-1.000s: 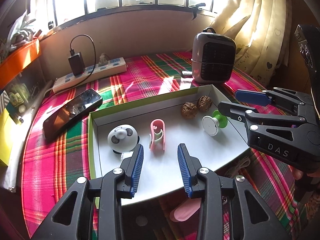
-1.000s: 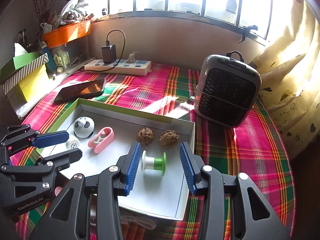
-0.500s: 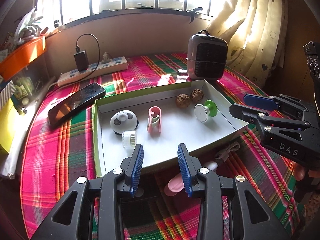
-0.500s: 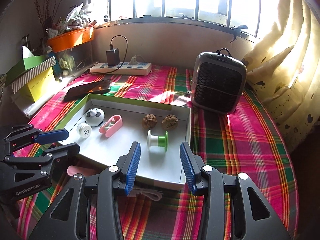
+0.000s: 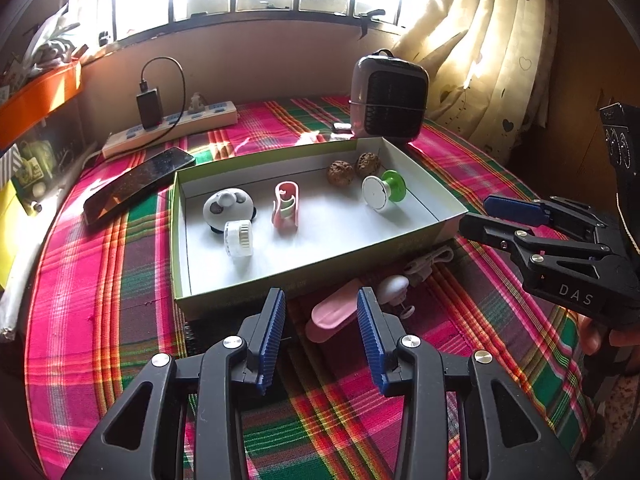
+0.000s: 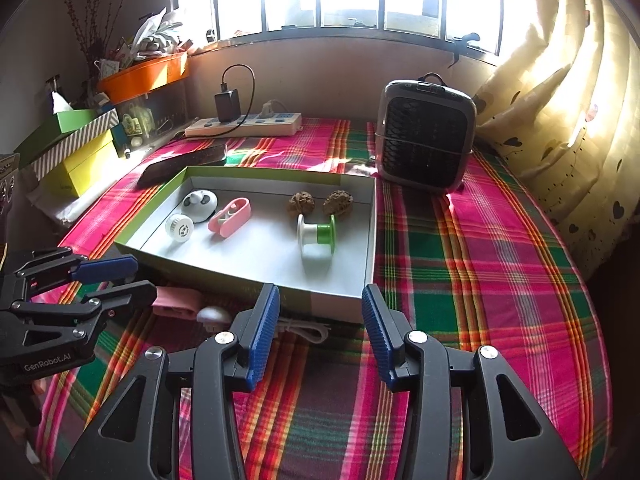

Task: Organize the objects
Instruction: 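Withdraw both open grippers up and back out of the box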

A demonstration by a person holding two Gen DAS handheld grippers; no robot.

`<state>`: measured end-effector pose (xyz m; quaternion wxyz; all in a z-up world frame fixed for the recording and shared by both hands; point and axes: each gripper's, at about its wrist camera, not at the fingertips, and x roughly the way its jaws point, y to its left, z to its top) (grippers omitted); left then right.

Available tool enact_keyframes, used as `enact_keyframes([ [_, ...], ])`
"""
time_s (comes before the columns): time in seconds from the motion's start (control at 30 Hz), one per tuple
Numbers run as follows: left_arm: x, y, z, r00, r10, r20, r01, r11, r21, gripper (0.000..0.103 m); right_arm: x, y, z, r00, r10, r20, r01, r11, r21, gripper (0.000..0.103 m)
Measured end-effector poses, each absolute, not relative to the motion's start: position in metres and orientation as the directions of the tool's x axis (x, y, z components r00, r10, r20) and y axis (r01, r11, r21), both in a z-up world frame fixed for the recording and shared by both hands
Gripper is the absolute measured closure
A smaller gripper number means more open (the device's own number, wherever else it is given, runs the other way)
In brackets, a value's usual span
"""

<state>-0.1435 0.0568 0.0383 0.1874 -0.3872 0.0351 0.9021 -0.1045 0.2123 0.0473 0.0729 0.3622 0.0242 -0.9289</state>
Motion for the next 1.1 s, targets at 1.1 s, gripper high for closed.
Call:
enact_keyframes([
  [1.1, -0.157, -0.003, 0.028, -0.65, 0.289, -0.703, -0.287, -0.95, -0.125, 0.063, -0.099, 0.194, 0.028, -0.679, -0.164, -0.716, 0.195, -0.98, 0.039, 0.056],
])
